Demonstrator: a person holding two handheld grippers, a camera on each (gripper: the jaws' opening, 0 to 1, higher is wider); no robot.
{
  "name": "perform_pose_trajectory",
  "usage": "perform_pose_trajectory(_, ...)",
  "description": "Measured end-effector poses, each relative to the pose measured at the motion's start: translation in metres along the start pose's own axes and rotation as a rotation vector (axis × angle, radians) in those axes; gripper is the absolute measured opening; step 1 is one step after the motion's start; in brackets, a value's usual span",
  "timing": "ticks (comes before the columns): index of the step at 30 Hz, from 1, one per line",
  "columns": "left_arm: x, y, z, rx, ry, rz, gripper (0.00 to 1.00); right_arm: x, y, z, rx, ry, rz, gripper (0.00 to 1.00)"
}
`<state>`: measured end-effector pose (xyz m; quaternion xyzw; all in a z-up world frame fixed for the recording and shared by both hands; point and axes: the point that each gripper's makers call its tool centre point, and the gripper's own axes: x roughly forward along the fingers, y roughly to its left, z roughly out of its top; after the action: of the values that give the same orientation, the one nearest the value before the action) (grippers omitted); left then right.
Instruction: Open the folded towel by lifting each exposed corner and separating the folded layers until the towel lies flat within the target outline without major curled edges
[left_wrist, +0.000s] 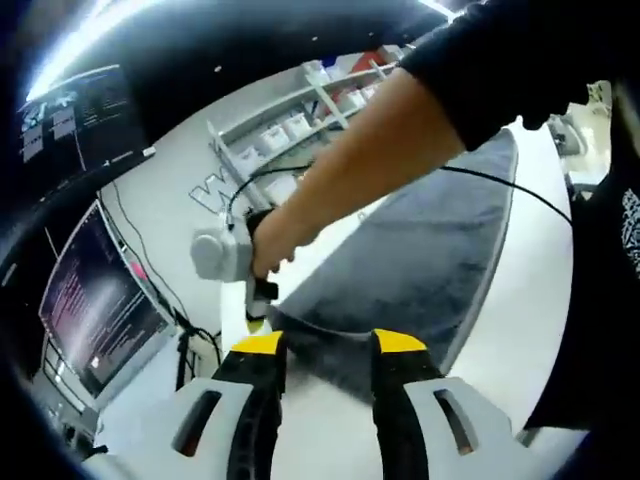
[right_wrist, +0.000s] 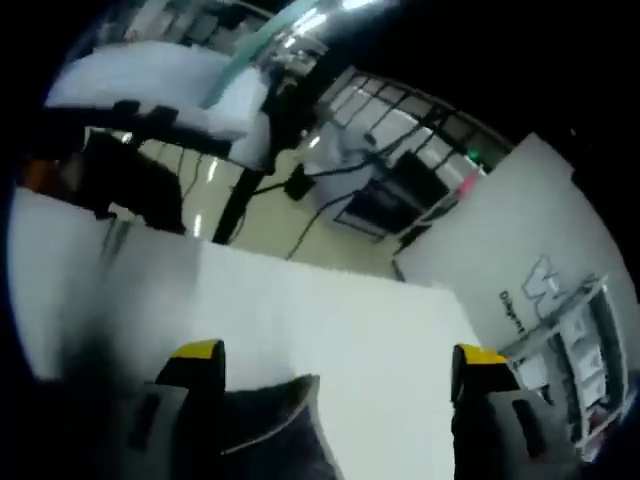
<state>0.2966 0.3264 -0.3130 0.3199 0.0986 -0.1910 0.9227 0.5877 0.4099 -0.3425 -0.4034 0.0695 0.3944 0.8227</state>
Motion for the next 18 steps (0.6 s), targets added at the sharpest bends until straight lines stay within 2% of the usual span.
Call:
perform_pose_trajectory(3, 0.0, -0.002, -0.003, 0.01, 0.012, -0.006, 0.33, -0.007, -0.017, 0.01, 0.075, -0.044, -0.045, 0.97)
perform_pose_trajectory(4, 0.0, -0.005, -0.004, 0.014, 0.02, -0.018, 0.35, -0.01, -0.024, 0.009, 0.09, -0.039, -0.067, 0.97)
perform_pose_trajectory(6, 0.004, -0.016, -0.013, 0.027, 0.066, -0.058, 0.45, -0.011, -0.036, 0.003, 0.086, -0.011, -0.089, 0.95)
perform_pose_trajectory(7, 0.008, -0.02, -0.019, 0.048, 0.093, -0.073, 0.54, -0.012, -0.041, -0.003, 0.065, 0.008, -0.103, 0.94)
perform_pose_trajectory(9, 0.019, -0.022, -0.03, 0.049, 0.143, -0.077, 0.63, -0.016, -0.048, -0.015, 0.028, 0.051, -0.123, 0.9)
perform_pose_trajectory(13, 0.029, -0.009, -0.049, 0.037, 0.235, -0.029, 0.68, -0.016, -0.062, -0.028, 0.052, 0.067, -0.135, 0.86)
perform_pose_trajectory(18, 0.036, -0.006, -0.051, 0.043, 0.241, -0.02, 0.68, -0.015, -0.072, -0.052, 0.015, 0.14, -0.156, 0.82)
